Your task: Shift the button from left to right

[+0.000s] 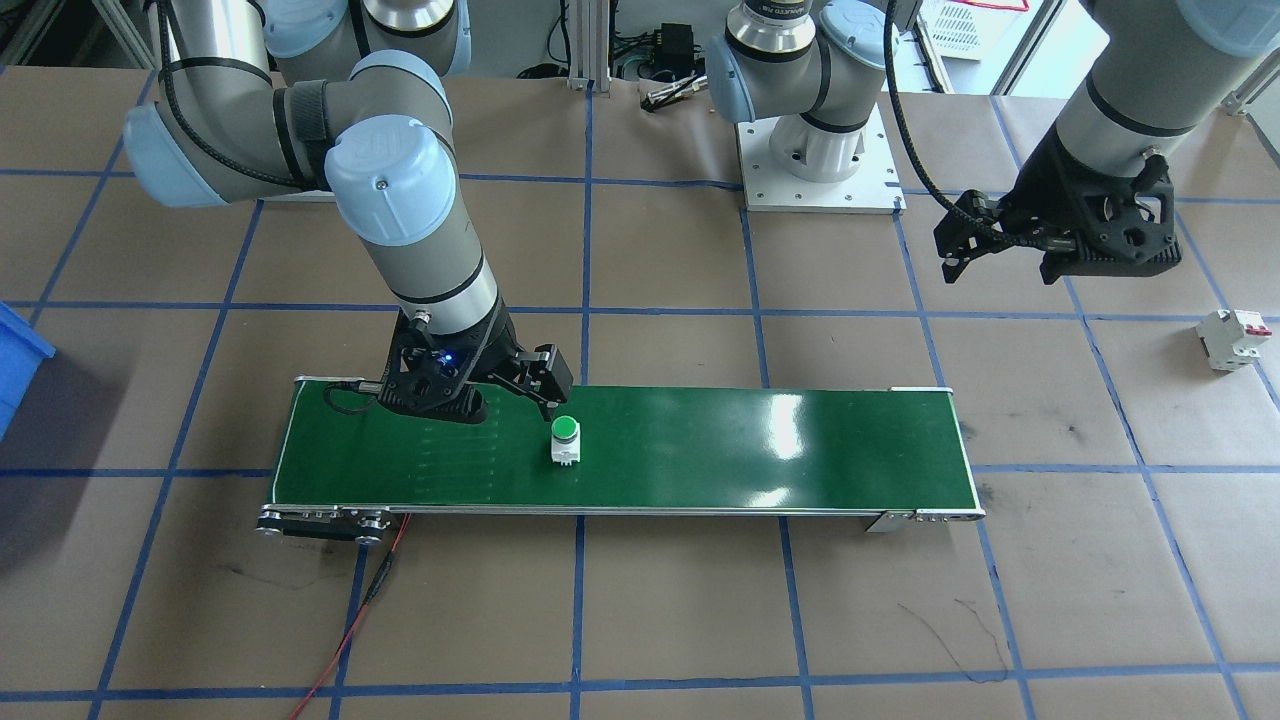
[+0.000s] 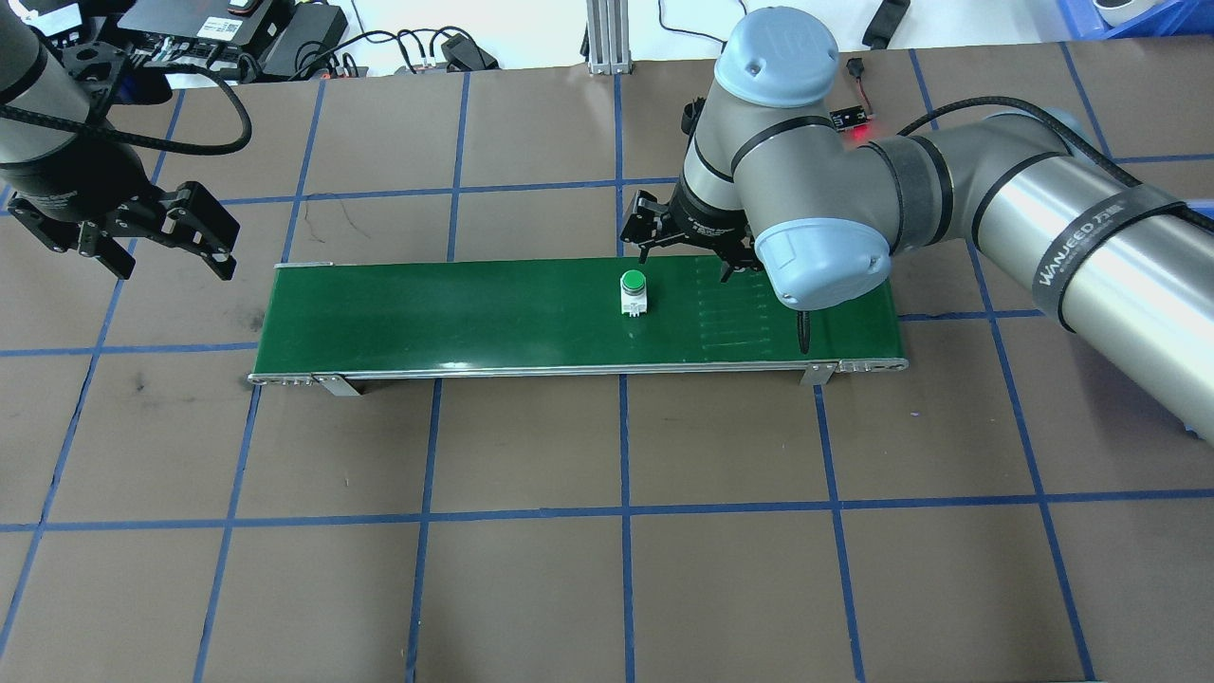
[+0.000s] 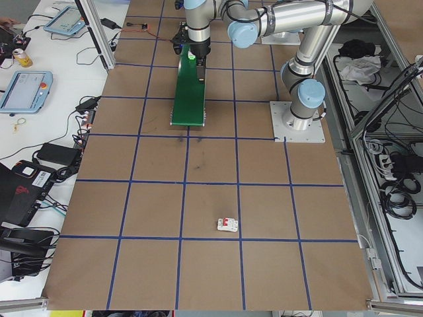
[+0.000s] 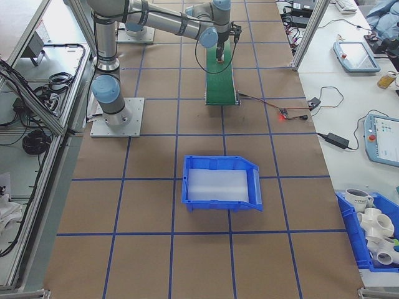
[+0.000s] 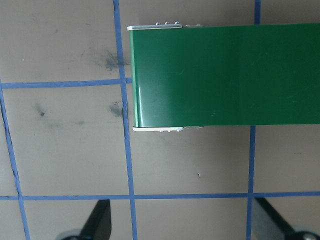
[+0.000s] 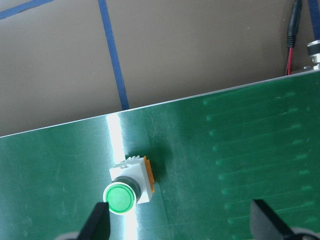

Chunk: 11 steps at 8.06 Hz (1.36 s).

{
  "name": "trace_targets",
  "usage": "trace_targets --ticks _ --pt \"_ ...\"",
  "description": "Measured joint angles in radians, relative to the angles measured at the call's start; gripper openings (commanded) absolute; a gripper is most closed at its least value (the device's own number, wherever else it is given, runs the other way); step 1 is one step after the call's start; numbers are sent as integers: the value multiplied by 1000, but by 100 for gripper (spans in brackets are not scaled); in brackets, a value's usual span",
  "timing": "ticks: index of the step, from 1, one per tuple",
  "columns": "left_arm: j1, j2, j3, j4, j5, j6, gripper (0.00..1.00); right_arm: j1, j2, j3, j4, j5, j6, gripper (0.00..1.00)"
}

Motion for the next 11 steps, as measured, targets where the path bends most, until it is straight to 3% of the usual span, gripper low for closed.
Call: trace_targets --ticks 7,9,11 --pt "3 -14 -1 30 -2 -9 100 -36 35 1 -1 -62 -202 99" --pt "3 -15 -3 38 -3 -9 100 -60 59 5 2 -78 -239 71" --pt "3 -15 -3 46 -2 -10 100 -109 82 18 6 -107 -286 50"
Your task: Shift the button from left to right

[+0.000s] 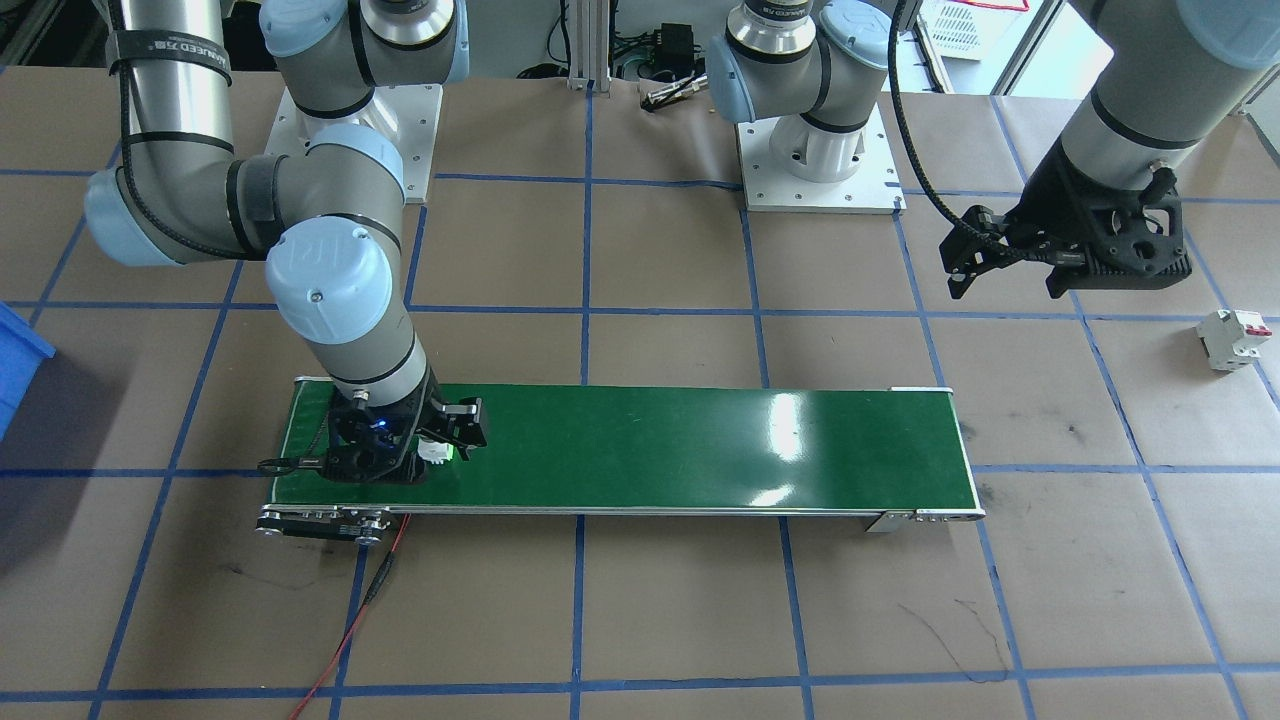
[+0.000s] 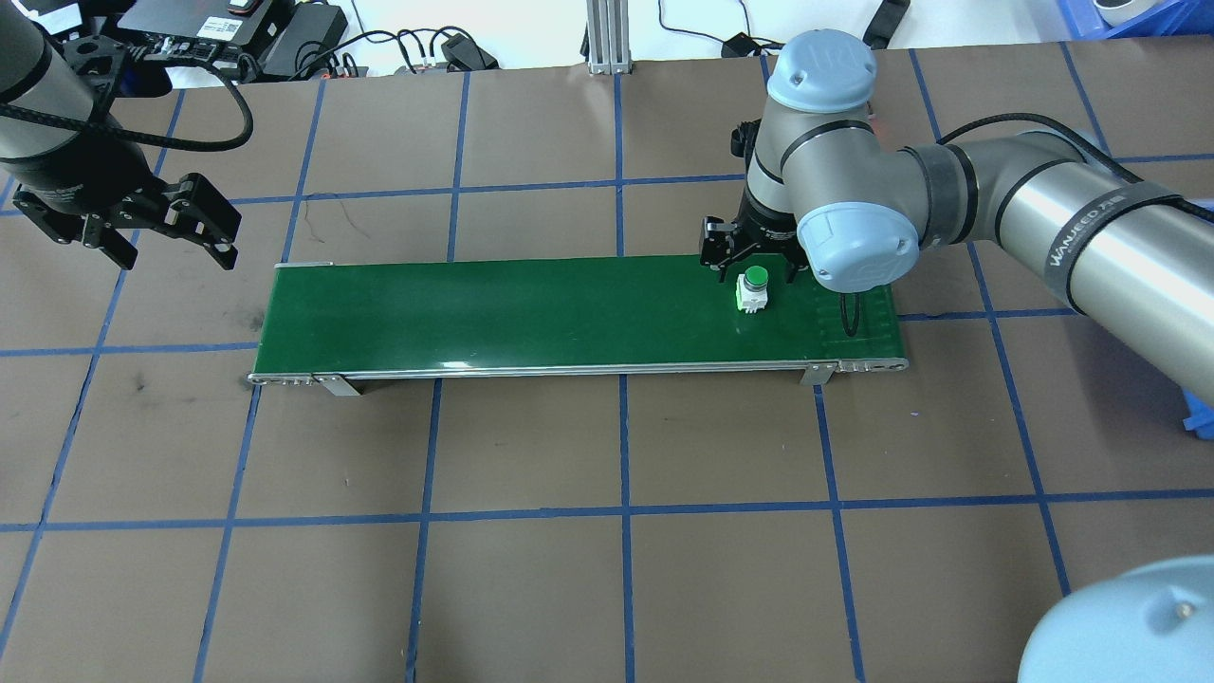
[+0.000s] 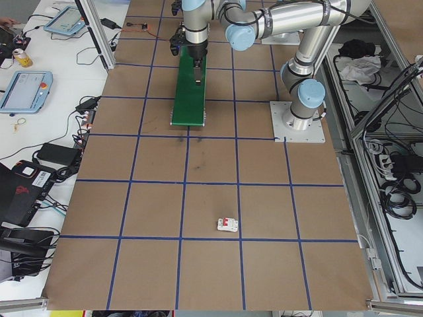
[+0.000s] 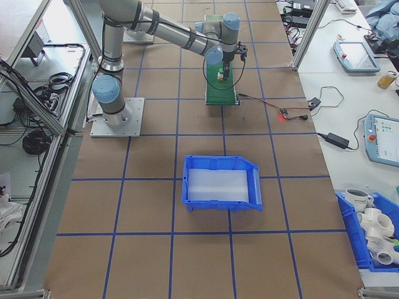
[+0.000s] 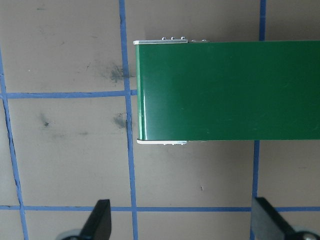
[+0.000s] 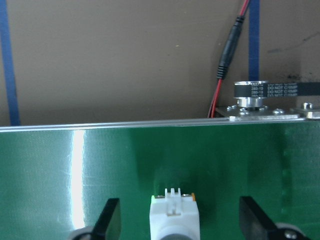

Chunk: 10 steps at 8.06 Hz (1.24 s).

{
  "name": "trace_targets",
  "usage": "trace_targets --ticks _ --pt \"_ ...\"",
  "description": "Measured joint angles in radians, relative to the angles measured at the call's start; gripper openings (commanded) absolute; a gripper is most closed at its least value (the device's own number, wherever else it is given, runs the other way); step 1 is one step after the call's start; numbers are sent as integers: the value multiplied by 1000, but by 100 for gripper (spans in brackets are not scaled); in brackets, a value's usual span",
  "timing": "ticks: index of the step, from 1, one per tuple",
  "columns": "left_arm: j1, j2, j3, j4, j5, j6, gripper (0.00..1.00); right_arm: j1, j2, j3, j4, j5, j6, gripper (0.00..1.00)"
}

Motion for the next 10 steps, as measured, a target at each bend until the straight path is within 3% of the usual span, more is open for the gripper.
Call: trace_targets --ticks 2,6,10 --pt "0 1 0 1 1 0 100 -49 4 11 32 10 -27 17" --pt "0 1 7 -5 6 1 100 -157 -18 -12 123 17 -148 15" --pt "-4 20 8 -62 113 5 100 -425 -47 -155 217 -36 -634 13"
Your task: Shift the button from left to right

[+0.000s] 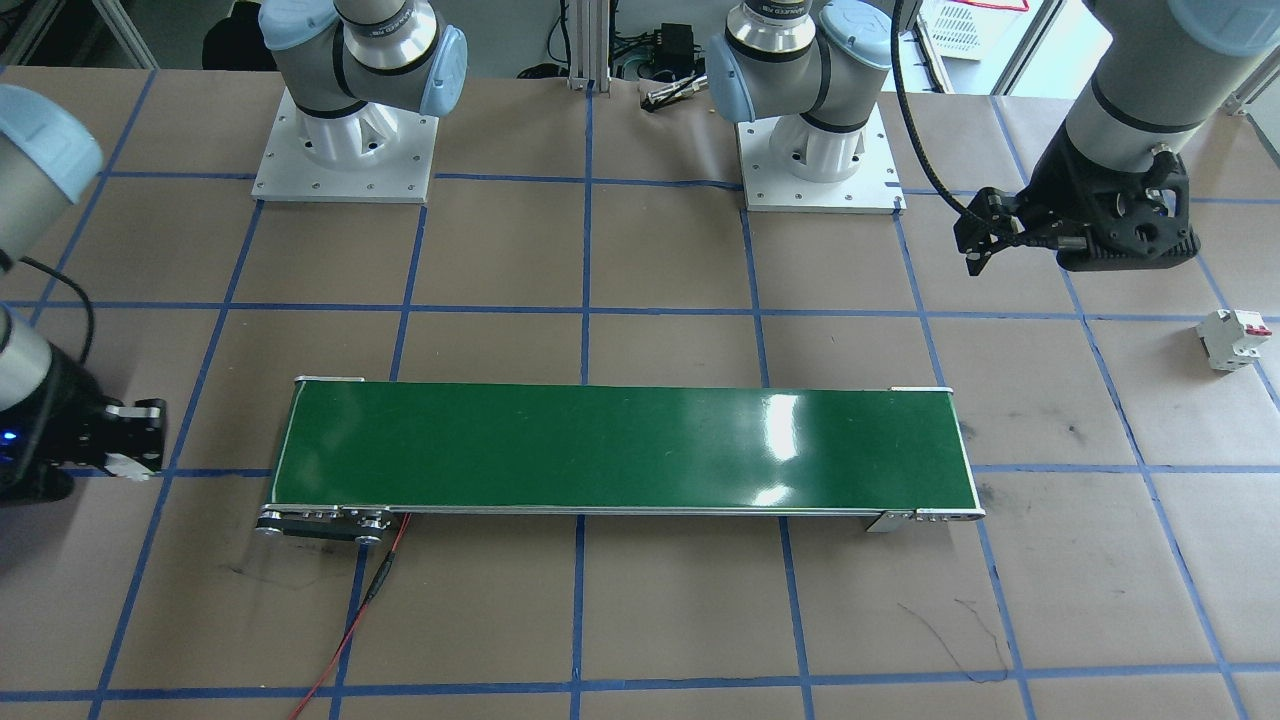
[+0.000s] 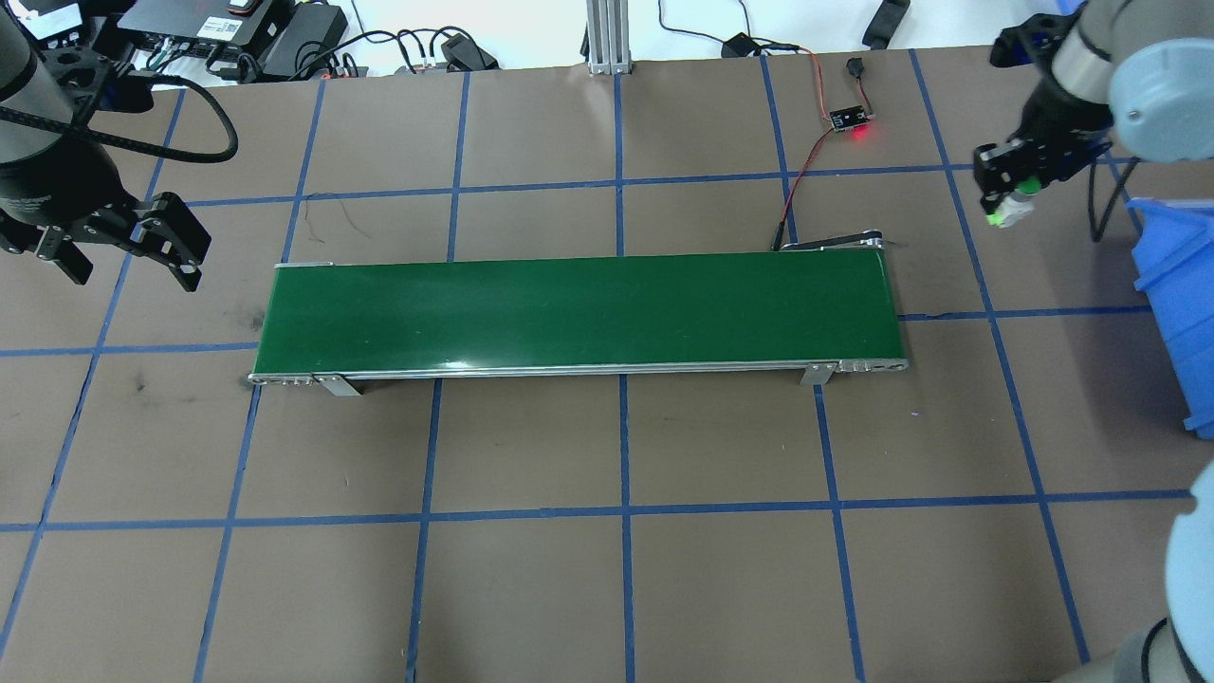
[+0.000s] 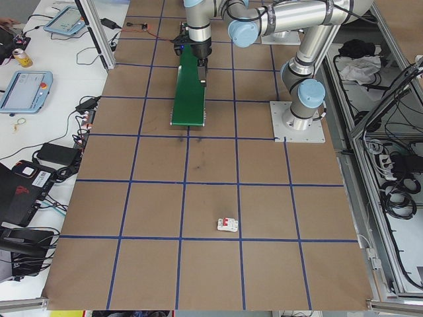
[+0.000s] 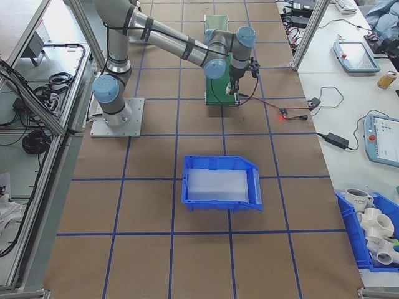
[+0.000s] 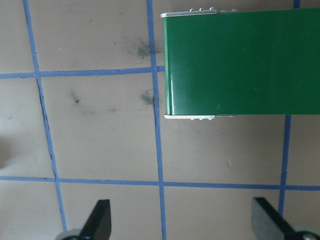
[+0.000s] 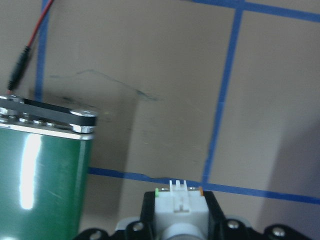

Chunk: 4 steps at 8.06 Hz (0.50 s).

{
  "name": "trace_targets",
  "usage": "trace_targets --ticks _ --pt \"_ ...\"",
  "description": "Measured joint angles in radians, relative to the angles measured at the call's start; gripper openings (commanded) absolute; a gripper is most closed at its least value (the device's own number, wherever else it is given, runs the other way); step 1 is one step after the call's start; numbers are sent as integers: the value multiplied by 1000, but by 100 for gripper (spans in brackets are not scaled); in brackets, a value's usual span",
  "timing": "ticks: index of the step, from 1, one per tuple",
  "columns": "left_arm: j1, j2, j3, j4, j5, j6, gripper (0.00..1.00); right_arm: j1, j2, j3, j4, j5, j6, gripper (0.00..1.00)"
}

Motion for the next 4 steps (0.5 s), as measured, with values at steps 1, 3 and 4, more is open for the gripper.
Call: trace_targets --ticks 1,3,4 --pt "-2 8 2 -7 38 0 100 -80 -9 -14 1 -12 -160 13" --pt "-12 24 9 -5 71 3 100 -250 -22 -22 -18 -17 -483 13" --pt "-15 33 11 -4 75 6 100 -330 -21 -23 -54 -16 -653 14"
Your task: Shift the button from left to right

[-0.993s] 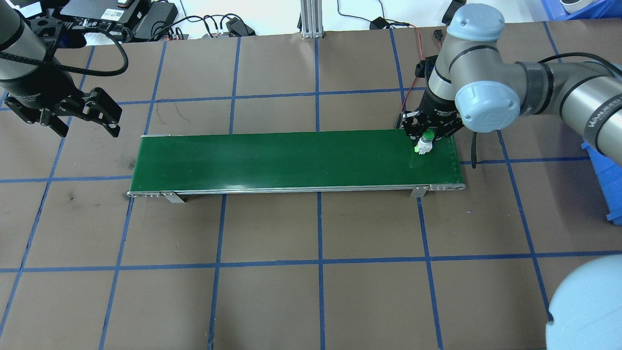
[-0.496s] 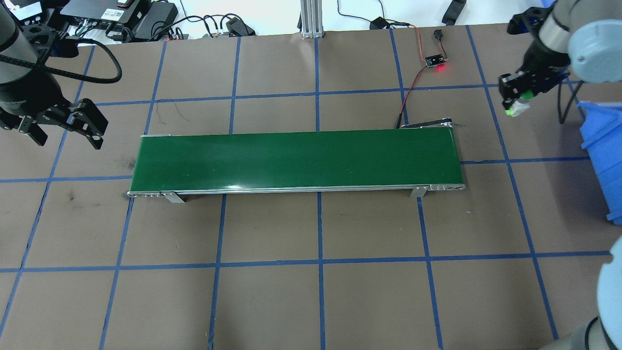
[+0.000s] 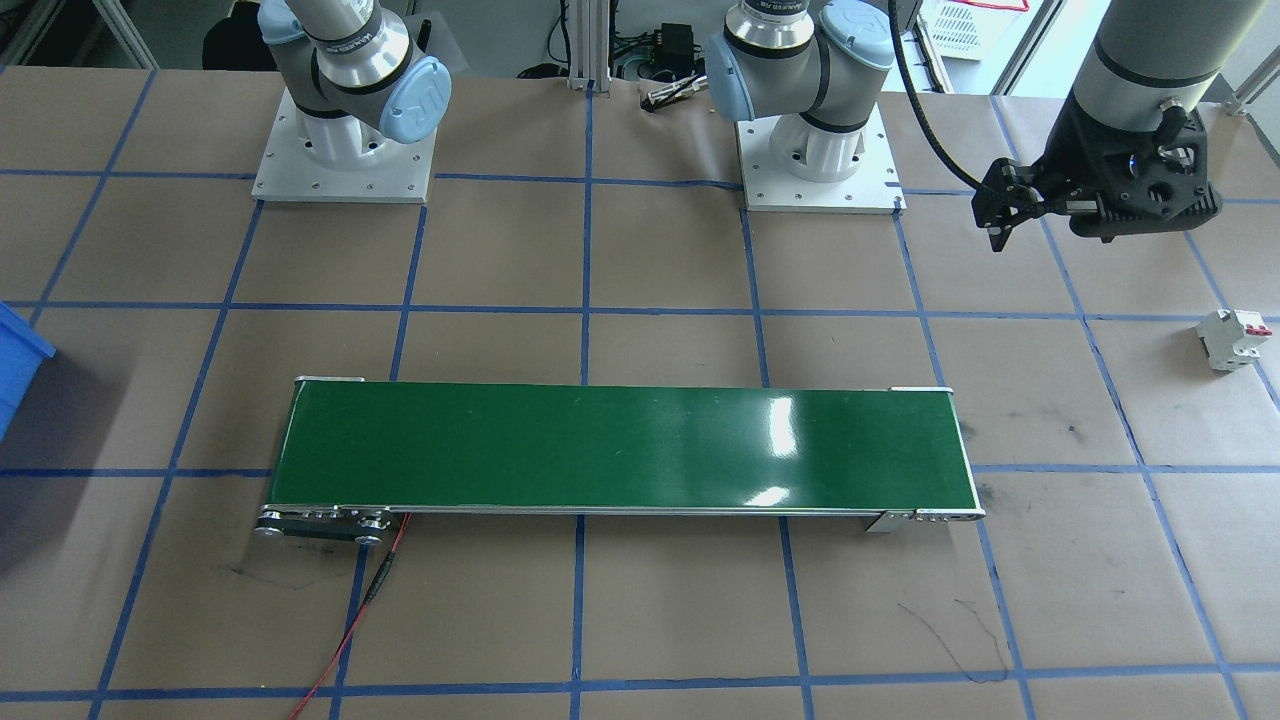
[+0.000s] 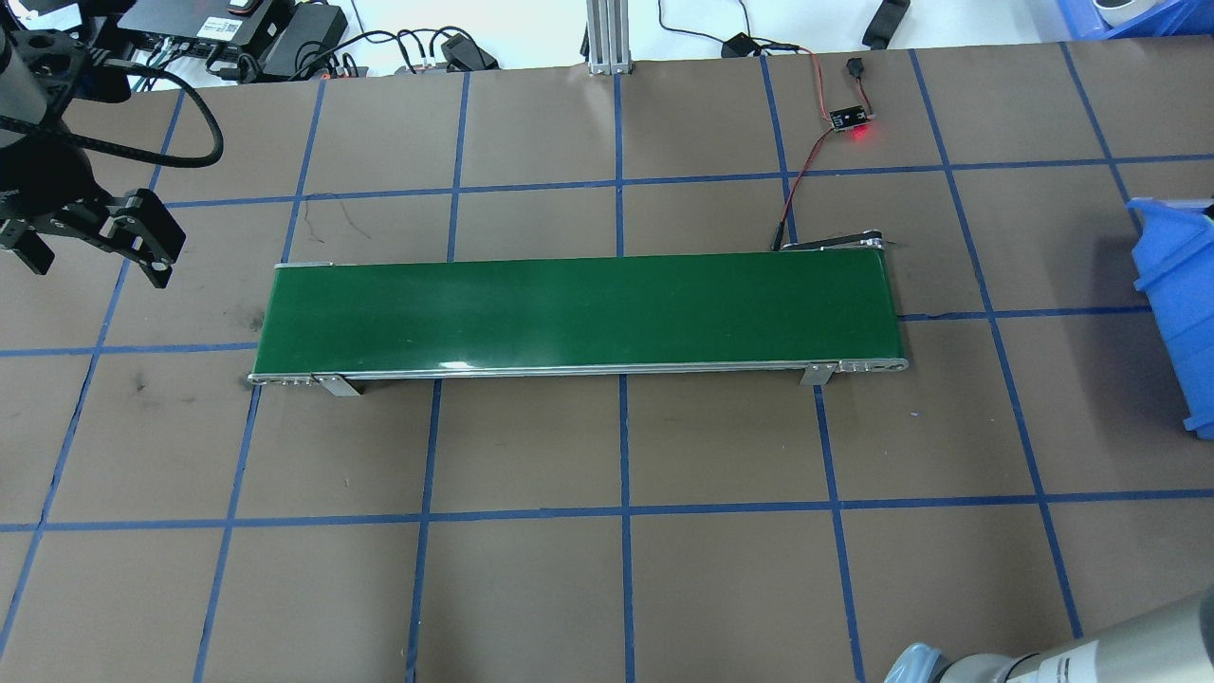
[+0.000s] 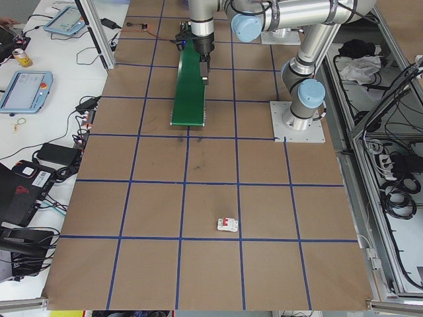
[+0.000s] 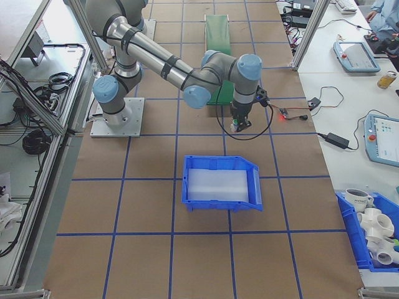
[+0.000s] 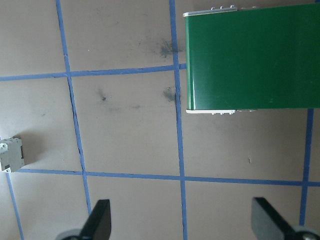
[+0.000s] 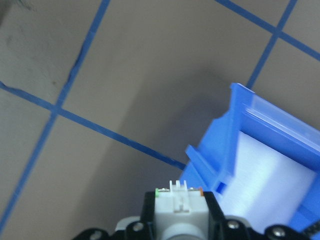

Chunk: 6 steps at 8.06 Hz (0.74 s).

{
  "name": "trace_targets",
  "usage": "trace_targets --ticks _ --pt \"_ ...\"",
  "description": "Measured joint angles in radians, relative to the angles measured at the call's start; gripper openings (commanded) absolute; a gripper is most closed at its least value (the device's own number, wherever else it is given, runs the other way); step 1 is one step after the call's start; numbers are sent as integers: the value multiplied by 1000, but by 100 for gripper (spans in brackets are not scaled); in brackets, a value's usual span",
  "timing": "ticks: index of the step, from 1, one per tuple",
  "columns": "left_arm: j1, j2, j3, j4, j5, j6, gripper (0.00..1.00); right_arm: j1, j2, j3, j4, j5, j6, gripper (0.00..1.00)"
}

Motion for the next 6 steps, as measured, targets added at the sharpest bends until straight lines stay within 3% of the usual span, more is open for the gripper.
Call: trace_targets --ticks 2,4,5,6 --pt "-6 10 0 0 -2 0 100 -131 49 0 -93 8 -340 21" --pt "-10 30 3 1 -5 3 100 -185 144 5 -186 20 -651 40" --pt "-18 34 3 2 -27 3 100 -194 184 8 -207 24 -784 54" --pt "-30 38 3 1 -57 -3 100 -197 216 12 -221 25 -883 85"
